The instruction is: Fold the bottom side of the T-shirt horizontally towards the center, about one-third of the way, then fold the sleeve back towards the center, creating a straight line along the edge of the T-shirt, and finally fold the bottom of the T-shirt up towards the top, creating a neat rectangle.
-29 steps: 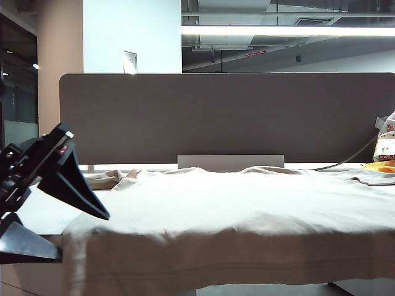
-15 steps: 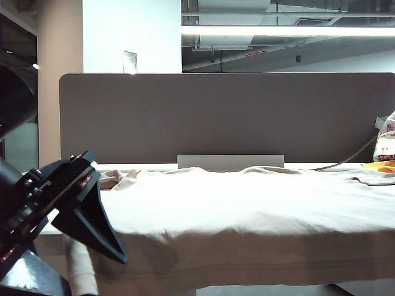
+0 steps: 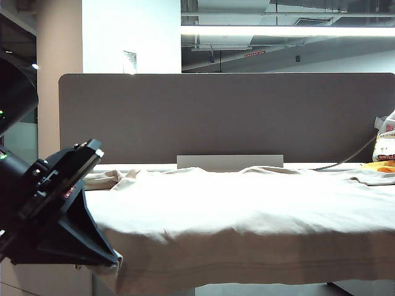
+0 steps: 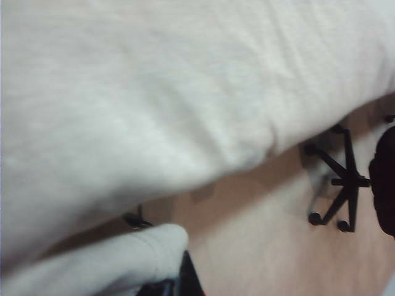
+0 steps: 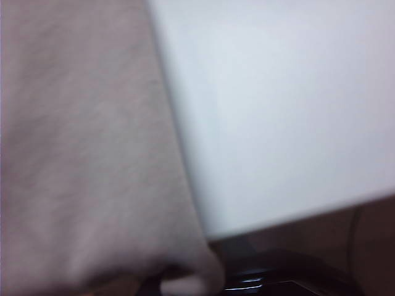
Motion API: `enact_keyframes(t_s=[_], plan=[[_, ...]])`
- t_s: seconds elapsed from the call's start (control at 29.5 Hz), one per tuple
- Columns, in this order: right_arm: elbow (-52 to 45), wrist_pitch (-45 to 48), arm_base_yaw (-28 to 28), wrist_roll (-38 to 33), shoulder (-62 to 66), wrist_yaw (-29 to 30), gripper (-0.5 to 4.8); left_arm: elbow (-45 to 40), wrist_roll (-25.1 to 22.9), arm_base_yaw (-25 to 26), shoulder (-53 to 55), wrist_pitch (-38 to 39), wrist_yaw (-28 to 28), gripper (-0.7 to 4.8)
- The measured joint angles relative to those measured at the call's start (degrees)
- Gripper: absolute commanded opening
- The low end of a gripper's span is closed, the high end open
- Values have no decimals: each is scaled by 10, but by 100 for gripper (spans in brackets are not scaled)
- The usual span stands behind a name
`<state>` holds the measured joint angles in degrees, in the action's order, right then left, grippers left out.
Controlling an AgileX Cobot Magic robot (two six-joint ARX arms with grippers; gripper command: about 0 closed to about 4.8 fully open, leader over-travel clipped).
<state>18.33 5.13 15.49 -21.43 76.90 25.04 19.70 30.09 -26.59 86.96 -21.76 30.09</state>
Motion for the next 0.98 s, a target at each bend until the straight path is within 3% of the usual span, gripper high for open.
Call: enact_keyframes(t_s=[0.47, 0.78, 0.98], plan=[[55, -7, -1, -23, -124, 37, -6, 0, -11, 1, -81, -12, 10, -6], [100, -30, -5, -26, -123, 50, -6, 88, -107, 4, -89, 111, -27, -6], [106, -40, -5, -26, -123, 50, -6, 156, -142, 5, -89, 159, -39, -6]])
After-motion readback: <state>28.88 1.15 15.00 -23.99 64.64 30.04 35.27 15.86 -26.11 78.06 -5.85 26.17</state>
